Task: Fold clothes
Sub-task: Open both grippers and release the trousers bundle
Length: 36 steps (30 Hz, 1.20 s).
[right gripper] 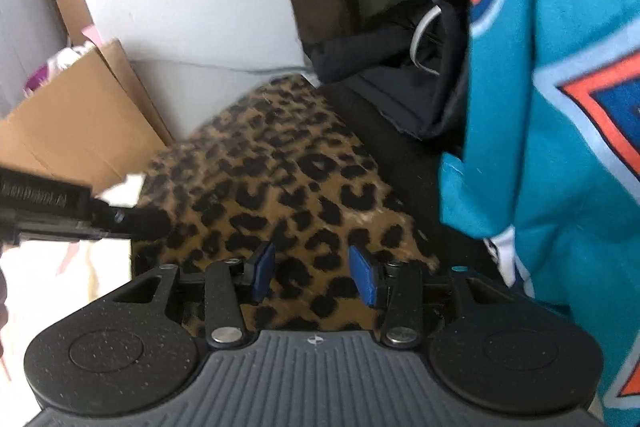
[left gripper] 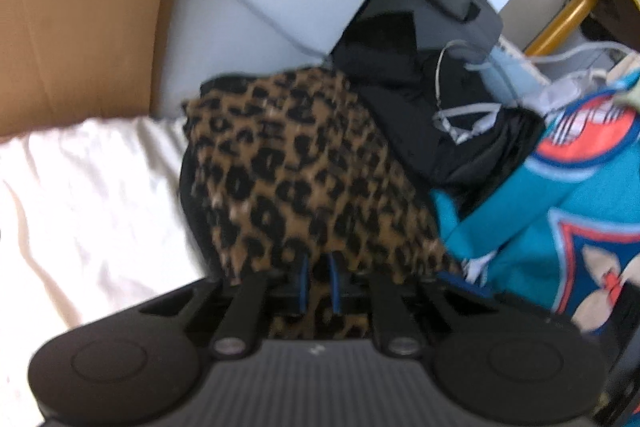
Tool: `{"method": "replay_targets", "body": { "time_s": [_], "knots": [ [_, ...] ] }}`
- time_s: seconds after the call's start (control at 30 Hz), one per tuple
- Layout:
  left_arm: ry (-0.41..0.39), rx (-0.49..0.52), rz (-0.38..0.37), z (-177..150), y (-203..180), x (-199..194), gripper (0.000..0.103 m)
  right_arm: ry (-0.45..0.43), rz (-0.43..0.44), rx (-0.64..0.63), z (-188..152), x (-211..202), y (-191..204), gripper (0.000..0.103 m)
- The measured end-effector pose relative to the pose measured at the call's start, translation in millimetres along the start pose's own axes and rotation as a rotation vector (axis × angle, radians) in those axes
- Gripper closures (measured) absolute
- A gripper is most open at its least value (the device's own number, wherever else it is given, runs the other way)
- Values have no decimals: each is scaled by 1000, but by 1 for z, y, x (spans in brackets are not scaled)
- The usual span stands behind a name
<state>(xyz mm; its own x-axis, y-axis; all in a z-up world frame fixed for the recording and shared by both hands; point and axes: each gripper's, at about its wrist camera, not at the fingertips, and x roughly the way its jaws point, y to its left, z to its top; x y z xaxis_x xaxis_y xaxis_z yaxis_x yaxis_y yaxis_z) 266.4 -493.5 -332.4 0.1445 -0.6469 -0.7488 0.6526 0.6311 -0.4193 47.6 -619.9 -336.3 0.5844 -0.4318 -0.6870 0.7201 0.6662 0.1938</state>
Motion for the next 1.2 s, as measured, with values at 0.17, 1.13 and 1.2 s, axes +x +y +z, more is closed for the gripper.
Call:
{"method": "replay_targets", "body": {
  "time_s": [0.17,1.13,1.2],
  "knots": [
    [-3,-34,11,-20,4,-6,92,35,-31,42,-11,-2,-16,55],
    [122,-86,151,-57,1,-75,21,141,-109,45,-8,-44,-6,27],
    [128,-86,178,-58,2,-87,16,143,-96,41,-4,-45,0,14]
  ]
}}
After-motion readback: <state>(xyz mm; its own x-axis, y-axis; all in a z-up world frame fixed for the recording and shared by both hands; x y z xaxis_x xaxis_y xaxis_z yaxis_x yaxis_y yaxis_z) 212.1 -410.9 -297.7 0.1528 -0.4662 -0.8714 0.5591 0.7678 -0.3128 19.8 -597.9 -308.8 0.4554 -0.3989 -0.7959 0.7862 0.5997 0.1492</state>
